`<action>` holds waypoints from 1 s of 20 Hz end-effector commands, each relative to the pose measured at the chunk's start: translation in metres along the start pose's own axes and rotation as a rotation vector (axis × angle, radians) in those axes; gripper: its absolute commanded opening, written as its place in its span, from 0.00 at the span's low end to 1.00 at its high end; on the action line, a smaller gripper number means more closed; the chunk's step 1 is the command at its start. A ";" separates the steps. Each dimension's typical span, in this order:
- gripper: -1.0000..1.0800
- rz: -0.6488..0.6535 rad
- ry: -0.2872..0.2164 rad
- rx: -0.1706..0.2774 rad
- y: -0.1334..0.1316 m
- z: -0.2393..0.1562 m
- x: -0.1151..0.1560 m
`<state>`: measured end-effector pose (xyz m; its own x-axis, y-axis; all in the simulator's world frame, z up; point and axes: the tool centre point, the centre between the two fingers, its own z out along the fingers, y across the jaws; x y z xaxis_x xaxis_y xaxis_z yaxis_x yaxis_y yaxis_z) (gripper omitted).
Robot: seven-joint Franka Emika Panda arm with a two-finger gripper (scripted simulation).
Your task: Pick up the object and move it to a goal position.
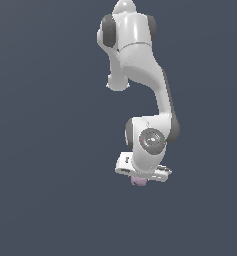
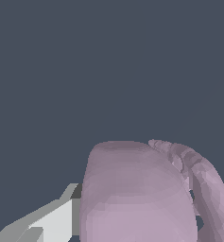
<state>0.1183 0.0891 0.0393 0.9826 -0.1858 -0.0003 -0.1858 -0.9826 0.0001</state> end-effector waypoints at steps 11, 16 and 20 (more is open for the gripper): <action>0.00 0.000 0.001 0.000 0.001 -0.010 -0.009; 0.00 0.000 0.001 0.000 0.002 -0.024 -0.021; 0.00 0.000 0.001 0.000 0.003 -0.040 -0.036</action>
<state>0.0878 0.0923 0.0723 0.9826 -0.1859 -0.0003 -0.1859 -0.9826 0.0002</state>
